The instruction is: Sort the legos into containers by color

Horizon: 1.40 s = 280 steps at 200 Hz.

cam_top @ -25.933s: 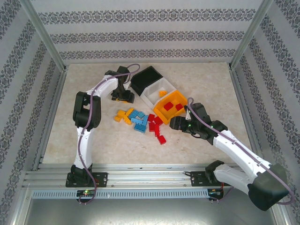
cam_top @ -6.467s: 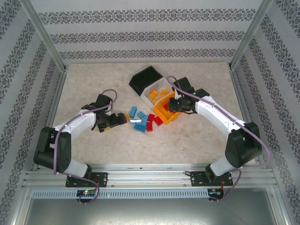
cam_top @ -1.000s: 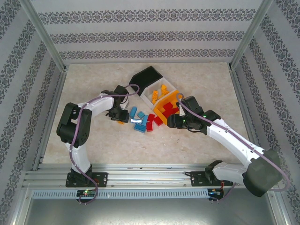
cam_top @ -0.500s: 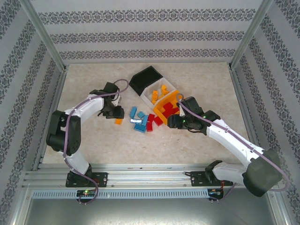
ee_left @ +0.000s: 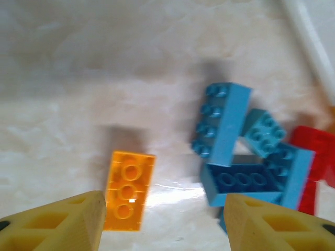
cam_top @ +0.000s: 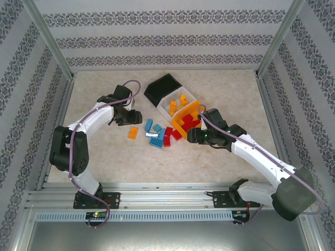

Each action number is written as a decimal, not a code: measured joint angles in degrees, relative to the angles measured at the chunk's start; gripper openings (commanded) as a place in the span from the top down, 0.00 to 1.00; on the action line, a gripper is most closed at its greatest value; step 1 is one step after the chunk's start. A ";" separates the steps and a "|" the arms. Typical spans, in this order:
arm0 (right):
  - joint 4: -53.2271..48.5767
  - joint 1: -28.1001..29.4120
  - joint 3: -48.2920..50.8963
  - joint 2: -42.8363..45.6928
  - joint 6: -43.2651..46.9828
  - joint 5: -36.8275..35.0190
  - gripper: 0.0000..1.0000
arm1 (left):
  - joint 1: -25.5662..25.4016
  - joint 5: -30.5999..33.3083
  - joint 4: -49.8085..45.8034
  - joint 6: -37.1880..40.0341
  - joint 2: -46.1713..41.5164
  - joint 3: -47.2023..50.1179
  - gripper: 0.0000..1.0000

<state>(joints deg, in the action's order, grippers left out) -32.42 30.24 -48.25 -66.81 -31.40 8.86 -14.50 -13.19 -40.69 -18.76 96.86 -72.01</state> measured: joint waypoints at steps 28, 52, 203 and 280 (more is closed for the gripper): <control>0.15 -0.02 0.02 -0.02 0.00 0.04 0.46 | 0.00 2.56 -0.68 1.64 1.18 1.77 0.38; 0.24 0.00 0.02 -0.46 -0.02 0.13 0.46 | 0.00 2.80 -0.66 2.36 2.84 3.48 0.37; 1.01 -0.02 0.02 -0.55 -0.02 0.22 0.45 | -0.04 2.73 -0.39 4.61 9.33 3.76 0.62; 1.03 -2.12 1.14 2.47 -0.31 0.20 0.46 | -0.46 -10.82 1.81 -2.80 9.16 -8.57 0.62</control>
<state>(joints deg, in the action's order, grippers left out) -31.40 28.12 -47.11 -64.34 -31.70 9.06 -14.96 -24.01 -38.87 -21.56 106.02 -80.58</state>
